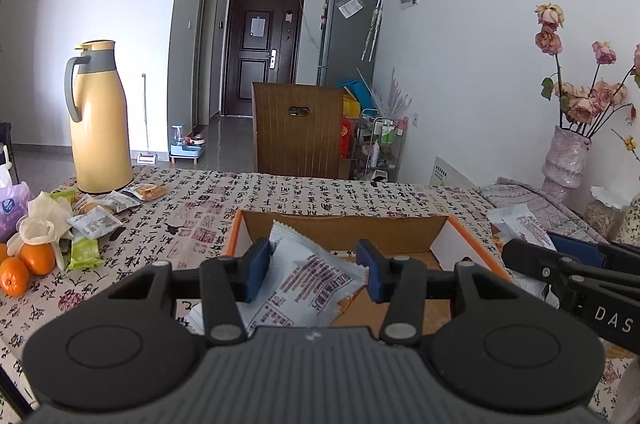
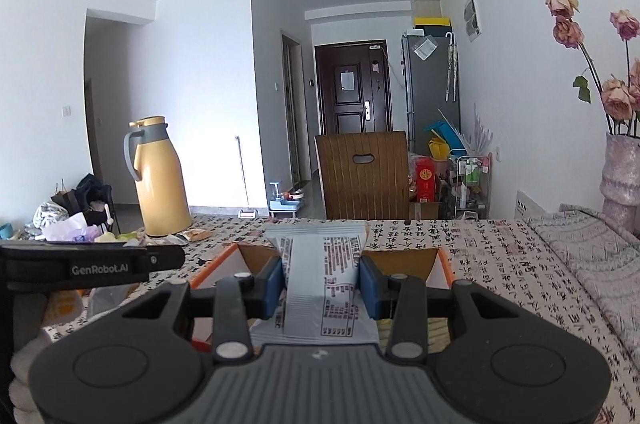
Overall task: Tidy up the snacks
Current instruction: 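Carry both white packets over the cardboard box and open both grippers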
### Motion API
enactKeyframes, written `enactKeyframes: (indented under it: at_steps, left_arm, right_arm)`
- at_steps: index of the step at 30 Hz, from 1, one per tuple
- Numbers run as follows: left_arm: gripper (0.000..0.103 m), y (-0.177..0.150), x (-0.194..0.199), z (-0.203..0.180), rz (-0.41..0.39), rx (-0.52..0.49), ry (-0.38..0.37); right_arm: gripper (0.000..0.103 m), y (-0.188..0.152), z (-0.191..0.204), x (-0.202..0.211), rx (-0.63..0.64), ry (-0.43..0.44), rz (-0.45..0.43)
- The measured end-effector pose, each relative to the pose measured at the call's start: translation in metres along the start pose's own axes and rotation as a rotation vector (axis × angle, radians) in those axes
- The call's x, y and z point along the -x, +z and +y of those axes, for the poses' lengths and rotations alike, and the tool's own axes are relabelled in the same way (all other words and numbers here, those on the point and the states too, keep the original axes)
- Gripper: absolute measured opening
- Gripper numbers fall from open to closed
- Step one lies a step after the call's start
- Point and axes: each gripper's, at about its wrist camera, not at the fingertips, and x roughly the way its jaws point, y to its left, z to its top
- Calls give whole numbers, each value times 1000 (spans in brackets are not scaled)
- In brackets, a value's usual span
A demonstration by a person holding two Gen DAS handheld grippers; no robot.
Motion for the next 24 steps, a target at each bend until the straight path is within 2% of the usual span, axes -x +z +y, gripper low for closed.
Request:
enactKeyframes:
  at_steps: [14, 24]
  left_arm:
    - [49, 7, -56, -1, 70, 18, 26]
    - [49, 6, -69, 5, 99, 32, 22]
  right_arm:
    - [39, 8, -15, -51, -33, 6, 52]
    - [39, 23, -19, -57, -31, -12, 57]
